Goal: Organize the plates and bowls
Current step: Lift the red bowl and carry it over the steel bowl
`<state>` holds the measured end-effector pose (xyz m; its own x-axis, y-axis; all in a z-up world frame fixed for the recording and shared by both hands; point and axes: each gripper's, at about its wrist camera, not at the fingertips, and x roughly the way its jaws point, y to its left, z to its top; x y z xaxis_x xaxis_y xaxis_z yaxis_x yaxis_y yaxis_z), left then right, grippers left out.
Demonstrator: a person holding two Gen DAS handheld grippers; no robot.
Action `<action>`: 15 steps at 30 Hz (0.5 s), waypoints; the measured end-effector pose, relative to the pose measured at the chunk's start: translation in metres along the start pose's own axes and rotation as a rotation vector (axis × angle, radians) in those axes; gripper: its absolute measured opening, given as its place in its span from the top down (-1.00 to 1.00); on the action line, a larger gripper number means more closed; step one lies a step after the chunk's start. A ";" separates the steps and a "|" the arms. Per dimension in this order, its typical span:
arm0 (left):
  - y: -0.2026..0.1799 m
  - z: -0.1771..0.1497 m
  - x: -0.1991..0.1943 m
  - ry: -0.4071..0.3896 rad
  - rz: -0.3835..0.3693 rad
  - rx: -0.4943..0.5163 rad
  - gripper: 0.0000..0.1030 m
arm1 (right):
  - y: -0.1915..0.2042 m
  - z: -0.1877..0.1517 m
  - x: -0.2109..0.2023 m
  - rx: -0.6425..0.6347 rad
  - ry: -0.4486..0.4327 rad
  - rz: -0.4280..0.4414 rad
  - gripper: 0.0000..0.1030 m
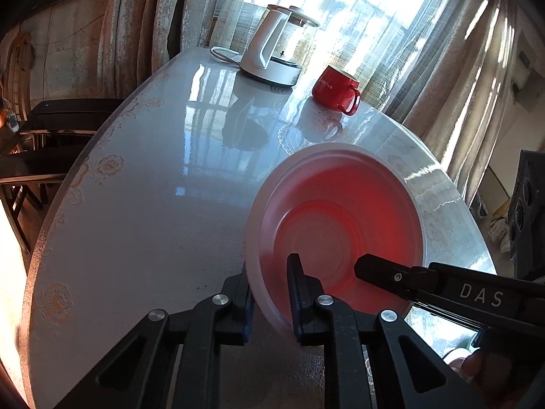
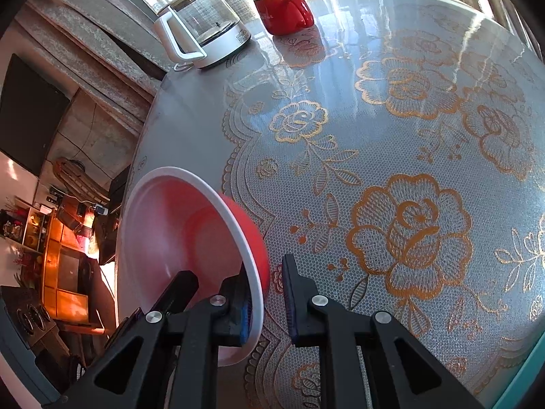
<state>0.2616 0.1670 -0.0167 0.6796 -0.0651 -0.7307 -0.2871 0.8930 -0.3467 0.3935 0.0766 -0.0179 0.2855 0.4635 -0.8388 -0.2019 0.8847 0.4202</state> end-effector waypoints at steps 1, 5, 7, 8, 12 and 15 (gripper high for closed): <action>-0.001 0.000 0.000 -0.001 -0.002 0.005 0.71 | 0.000 0.000 -0.002 0.000 -0.002 0.003 0.69; -0.007 0.000 -0.002 -0.017 -0.011 0.035 0.75 | -0.001 -0.004 -0.009 0.001 -0.013 0.003 0.69; -0.008 -0.001 -0.004 -0.021 -0.017 0.046 0.75 | -0.002 -0.006 -0.013 0.003 -0.019 0.002 0.69; -0.009 -0.001 -0.005 -0.023 -0.022 0.050 0.75 | -0.004 -0.006 -0.014 0.003 -0.021 0.002 0.69; -0.011 -0.001 -0.007 -0.037 -0.028 0.065 0.75 | -0.008 -0.009 -0.019 0.016 -0.029 0.010 0.72; -0.013 -0.001 -0.009 -0.047 -0.028 0.075 0.75 | -0.009 -0.011 -0.024 0.022 -0.034 0.015 0.72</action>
<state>0.2580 0.1558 -0.0066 0.7182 -0.0710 -0.6922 -0.2175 0.9220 -0.3204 0.3782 0.0566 -0.0057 0.3148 0.4778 -0.8202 -0.1856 0.8784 0.4405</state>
